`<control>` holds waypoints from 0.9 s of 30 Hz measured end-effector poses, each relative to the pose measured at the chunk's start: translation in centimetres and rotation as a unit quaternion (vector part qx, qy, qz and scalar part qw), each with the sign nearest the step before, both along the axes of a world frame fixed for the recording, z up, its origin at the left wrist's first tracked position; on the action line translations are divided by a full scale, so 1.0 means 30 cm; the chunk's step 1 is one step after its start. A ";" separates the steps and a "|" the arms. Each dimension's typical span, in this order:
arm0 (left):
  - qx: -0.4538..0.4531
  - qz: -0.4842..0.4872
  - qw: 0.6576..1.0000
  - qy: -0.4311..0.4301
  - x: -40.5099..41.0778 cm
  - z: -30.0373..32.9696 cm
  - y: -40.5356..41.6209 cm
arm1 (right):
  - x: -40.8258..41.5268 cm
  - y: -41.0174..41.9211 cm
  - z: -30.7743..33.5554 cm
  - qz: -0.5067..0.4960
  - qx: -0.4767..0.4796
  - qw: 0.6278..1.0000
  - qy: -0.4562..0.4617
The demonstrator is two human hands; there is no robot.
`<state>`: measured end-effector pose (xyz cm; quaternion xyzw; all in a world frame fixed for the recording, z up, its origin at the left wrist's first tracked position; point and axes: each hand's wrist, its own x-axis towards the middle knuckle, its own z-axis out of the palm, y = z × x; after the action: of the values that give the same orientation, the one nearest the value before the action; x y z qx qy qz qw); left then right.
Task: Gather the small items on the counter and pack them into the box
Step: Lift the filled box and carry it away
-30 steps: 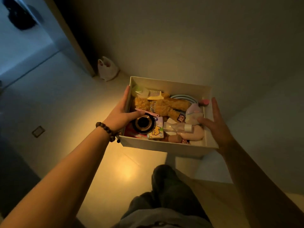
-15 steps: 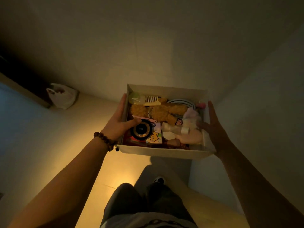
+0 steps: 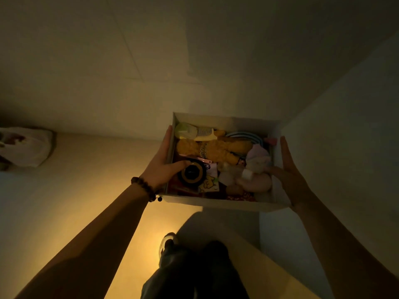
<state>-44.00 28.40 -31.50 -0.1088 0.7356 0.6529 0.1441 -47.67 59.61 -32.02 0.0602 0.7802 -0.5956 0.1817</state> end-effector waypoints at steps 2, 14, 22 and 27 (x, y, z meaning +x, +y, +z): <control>-0.002 -0.016 1.000 0.003 -0.049 -0.180 0.007 | -0.035 0.014 -0.196 0.000 0.027 1.000 0.016; 0.030 -0.013 0.999 0.025 -0.221 -1.267 0.027 | -0.170 0.034 -1.303 0.003 0.066 0.996 0.058; 0.045 -0.005 0.999 0.013 -0.346 -1.632 -0.016 | -0.267 -0.014 -1.667 -0.004 0.068 0.994 0.084; 0.035 0.009 0.999 0.012 -0.391 -1.729 -0.036 | -0.330 -0.066 -1.733 0.022 0.078 0.991 0.111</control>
<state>-55.74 27.31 -83.38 -0.1025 0.7128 0.6809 0.1332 -57.58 57.65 -84.00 -0.0091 0.8409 -0.5314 0.1017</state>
